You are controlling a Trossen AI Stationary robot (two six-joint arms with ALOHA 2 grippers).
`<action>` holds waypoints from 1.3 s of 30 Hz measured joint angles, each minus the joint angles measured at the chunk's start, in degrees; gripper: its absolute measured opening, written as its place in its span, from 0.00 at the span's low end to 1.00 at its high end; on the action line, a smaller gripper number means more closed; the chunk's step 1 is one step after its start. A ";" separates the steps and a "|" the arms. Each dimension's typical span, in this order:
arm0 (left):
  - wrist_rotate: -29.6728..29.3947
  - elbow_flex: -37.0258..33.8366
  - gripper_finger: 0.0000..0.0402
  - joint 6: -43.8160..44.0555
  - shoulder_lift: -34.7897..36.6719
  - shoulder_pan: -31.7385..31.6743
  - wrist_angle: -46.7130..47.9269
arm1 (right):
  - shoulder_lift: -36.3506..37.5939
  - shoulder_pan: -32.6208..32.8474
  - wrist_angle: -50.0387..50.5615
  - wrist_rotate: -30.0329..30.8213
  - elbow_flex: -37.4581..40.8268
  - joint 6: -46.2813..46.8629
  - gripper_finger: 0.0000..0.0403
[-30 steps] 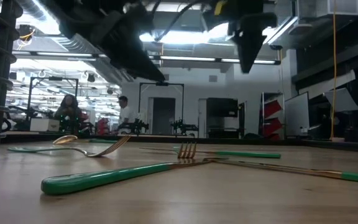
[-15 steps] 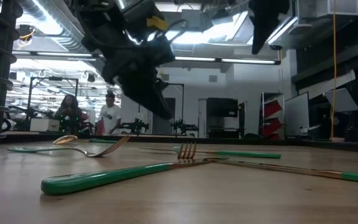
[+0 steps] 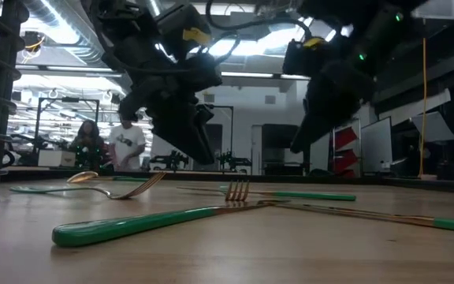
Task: Sort silverware
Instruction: Put the right knife into the cutlery rack
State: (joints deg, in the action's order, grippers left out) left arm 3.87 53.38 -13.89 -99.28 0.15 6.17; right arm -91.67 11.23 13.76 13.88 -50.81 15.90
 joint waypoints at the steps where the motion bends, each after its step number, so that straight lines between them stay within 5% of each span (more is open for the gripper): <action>1: -0.41 -0.01 0.18 0.05 -0.10 0.00 0.33 | -0.34 0.02 -2.59 -0.46 0.93 -0.90 0.17; 12: -1.63 -0.04 0.18 0.28 -1.14 -0.09 -0.14 | -5.76 0.00 -6.85 -6.62 3.68 -0.52 0.18; 24: -1.65 -0.04 0.18 0.24 -1.12 -0.18 -0.77 | -6.85 0.02 -7.28 -3.70 3.57 1.59 0.46; 39: -1.63 -0.04 0.18 0.19 -1.12 -0.18 -0.84 | -6.96 0.00 -5.02 -5.11 0.05 -4.46 0.45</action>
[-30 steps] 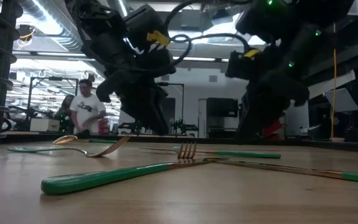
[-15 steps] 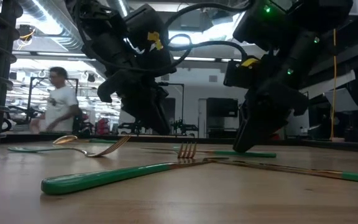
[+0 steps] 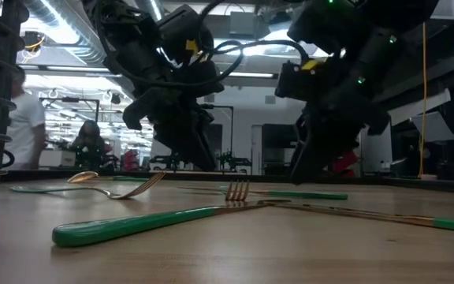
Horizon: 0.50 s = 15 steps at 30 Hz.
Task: Sort silverware
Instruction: Put the right knife into the cutlery rack
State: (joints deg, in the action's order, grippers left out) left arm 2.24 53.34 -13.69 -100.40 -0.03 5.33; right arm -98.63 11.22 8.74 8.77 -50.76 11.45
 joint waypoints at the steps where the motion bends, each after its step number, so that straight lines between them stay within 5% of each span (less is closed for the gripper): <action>1: 0.00 0.00 0.18 0.00 0.00 0.00 0.00 | 0.00 0.01 0.69 0.94 0.00 -0.14 0.45; 15: 0.00 0.00 0.18 0.00 0.02 -0.02 0.00 | 0.09 -0.13 0.97 5.25 3.73 0.16 0.45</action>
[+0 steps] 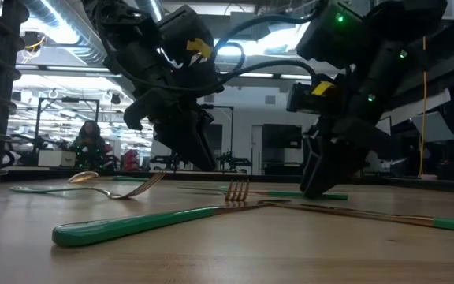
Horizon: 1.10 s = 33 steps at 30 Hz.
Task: Sort silverware
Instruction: Put the right knife into the cutlery rack
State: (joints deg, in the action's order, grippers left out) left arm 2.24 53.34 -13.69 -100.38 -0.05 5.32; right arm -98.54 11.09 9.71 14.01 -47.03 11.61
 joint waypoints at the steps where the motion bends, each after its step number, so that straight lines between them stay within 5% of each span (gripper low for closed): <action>1: 0.00 0.00 0.18 0.00 0.00 0.02 0.02 | -0.16 -0.25 -0.13 -0.08 0.20 0.10 0.45; 7: 0.00 0.00 0.18 0.00 0.00 0.01 0.02 | -2.15 -1.04 -1.10 -3.07 0.14 0.07 0.42; 18: 0.02 0.00 0.18 -0.20 0.02 0.02 0.00 | -2.37 -1.04 -1.45 -5.08 0.20 0.08 0.10; 26: 0.01 0.00 0.18 -0.36 0.03 0.13 -0.27 | -2.60 -1.05 -4.11 -6.05 0.15 0.16 0.13; 33: 0.07 0.00 0.18 -8.79 0.04 1.69 -0.54 | -2.60 -1.16 -4.28 -8.73 0.09 4.85 0.12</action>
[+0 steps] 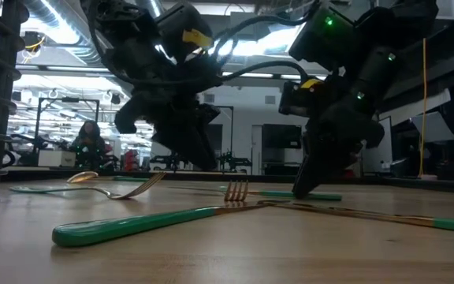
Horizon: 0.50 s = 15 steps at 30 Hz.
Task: Sort silverware
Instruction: Put the right knife into the cutlery rack
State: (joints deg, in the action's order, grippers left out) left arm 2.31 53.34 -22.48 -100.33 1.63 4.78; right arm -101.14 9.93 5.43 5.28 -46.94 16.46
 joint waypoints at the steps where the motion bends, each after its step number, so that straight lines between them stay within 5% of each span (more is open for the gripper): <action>1: 0.02 0.00 0.18 -1.11 0.00 0.28 -0.06 | 0.00 0.00 0.00 -0.07 0.00 0.73 0.12; 9: -0.20 -0.02 0.20 -3.17 0.00 1.14 -3.59 | -0.01 0.00 -2.54 -4.42 0.02 4.85 0.13; 15: -0.24 -0.02 0.32 -1.95 -2.44 1.13 -4.22 | -0.04 0.04 -2.77 -5.27 0.02 7.80 0.13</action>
State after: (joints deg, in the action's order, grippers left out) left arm 2.07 53.32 -24.43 -102.78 2.76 0.56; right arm -101.18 9.98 2.66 0.01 -46.92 24.26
